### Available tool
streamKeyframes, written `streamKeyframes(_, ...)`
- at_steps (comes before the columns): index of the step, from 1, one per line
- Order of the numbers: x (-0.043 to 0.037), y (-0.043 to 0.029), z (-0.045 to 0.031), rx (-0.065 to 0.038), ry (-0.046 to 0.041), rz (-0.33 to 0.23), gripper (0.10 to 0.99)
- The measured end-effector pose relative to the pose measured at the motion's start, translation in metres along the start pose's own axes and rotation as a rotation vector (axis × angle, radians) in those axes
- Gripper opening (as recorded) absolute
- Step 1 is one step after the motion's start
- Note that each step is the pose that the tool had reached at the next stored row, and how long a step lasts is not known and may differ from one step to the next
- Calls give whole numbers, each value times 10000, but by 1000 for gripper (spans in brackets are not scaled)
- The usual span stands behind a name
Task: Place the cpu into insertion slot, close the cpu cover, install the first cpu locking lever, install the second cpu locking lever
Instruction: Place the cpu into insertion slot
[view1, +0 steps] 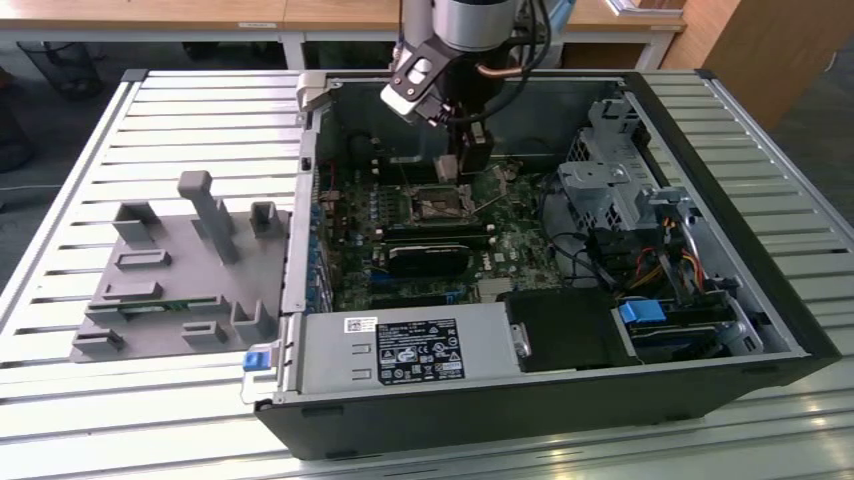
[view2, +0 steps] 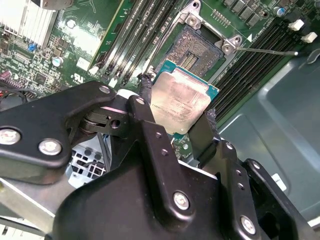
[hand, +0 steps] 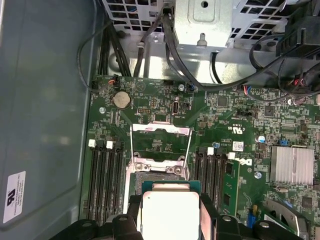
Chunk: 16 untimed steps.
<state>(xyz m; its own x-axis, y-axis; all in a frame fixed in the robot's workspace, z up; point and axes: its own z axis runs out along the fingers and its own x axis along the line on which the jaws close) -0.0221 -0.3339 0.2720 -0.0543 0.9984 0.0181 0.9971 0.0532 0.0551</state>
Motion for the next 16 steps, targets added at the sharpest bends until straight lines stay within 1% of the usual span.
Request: streamKeyframes(16,-1,-4,80,53,2,10,541)
